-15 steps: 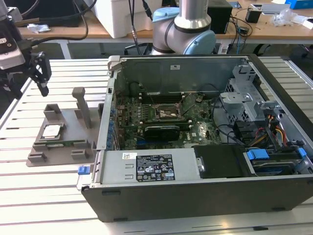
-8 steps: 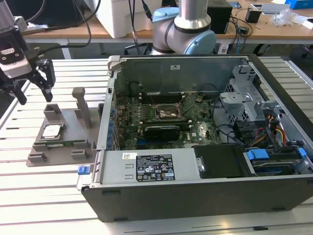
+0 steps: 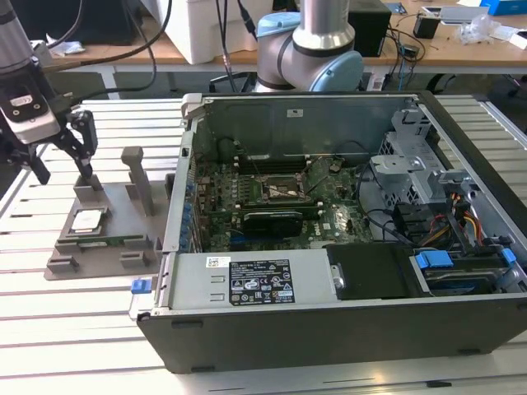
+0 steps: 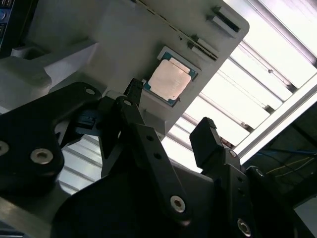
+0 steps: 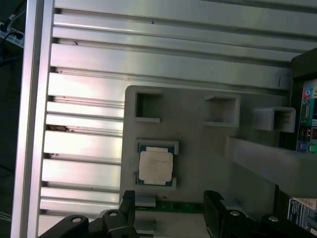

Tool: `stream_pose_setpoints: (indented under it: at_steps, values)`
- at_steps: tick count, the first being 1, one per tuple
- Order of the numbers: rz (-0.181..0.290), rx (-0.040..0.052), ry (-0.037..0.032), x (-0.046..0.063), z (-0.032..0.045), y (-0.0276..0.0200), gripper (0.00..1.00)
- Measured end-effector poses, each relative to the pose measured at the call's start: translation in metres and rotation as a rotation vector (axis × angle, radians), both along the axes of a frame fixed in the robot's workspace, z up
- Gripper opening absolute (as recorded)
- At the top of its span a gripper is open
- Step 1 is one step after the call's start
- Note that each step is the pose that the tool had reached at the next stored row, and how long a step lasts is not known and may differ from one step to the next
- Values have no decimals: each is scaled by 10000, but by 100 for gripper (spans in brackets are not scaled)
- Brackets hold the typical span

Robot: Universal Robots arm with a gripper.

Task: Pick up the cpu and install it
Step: 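Pick up the cpu and move it towards the insertion slot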

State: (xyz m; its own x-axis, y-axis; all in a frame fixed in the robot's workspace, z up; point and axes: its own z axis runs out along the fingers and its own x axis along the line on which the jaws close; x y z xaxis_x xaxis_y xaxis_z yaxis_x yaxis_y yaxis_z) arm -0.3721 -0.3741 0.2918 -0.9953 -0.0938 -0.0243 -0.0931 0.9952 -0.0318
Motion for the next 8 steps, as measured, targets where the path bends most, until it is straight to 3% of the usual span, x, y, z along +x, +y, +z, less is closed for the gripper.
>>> stream_pose_setpoints:
  at_steps: [8]
  values:
    - [0, 1, 2, 0, -185, 0, 66]
